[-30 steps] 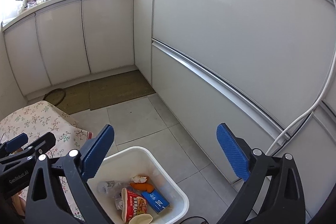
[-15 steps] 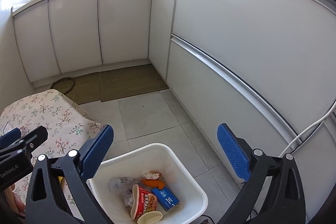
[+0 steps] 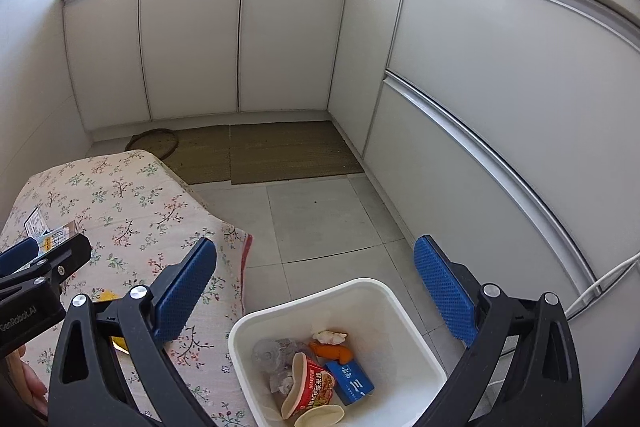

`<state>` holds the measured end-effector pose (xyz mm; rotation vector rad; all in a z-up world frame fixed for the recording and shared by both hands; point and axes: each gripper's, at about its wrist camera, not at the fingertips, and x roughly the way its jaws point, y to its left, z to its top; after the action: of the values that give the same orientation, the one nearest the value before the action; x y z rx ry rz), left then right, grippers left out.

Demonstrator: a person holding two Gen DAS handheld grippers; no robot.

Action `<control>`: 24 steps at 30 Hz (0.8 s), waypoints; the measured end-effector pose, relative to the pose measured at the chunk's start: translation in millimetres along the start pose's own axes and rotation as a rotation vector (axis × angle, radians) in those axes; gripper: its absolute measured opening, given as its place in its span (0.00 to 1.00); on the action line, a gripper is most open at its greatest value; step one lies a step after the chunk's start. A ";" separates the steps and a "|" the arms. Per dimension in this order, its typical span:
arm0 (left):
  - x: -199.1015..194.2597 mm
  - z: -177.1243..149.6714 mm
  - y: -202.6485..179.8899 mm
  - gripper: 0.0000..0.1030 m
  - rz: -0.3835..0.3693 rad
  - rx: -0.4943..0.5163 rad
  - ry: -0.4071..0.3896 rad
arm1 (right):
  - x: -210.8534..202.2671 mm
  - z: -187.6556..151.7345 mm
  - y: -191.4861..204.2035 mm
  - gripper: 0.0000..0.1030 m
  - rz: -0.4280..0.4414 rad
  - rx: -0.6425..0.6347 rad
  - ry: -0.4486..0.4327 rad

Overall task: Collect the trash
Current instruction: 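Withdraw both open tools from the bin back over the table, then lower the right tool onto the yellow packet and close on it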

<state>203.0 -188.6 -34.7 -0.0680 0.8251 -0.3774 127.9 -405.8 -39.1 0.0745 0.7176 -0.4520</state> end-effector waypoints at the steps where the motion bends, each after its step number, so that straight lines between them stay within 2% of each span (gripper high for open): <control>1: -0.1 0.2 4.2 0.89 0.006 -0.003 0.001 | 1.4 0.4 5.0 0.93 0.007 -0.004 0.004; 14: 10.6 0.7 74.3 0.89 0.089 -0.091 0.039 | 13.0 0.1 76.4 0.93 0.084 -0.106 0.043; 24: 53.3 -16.0 144.0 0.89 0.220 -0.214 0.128 | 28.9 -13.1 127.1 0.93 0.132 -0.226 0.106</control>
<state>267.6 -71.9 -112.5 -0.1519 0.9871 -0.0856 192.8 -299.2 -78.8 -0.0668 0.8588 -0.2395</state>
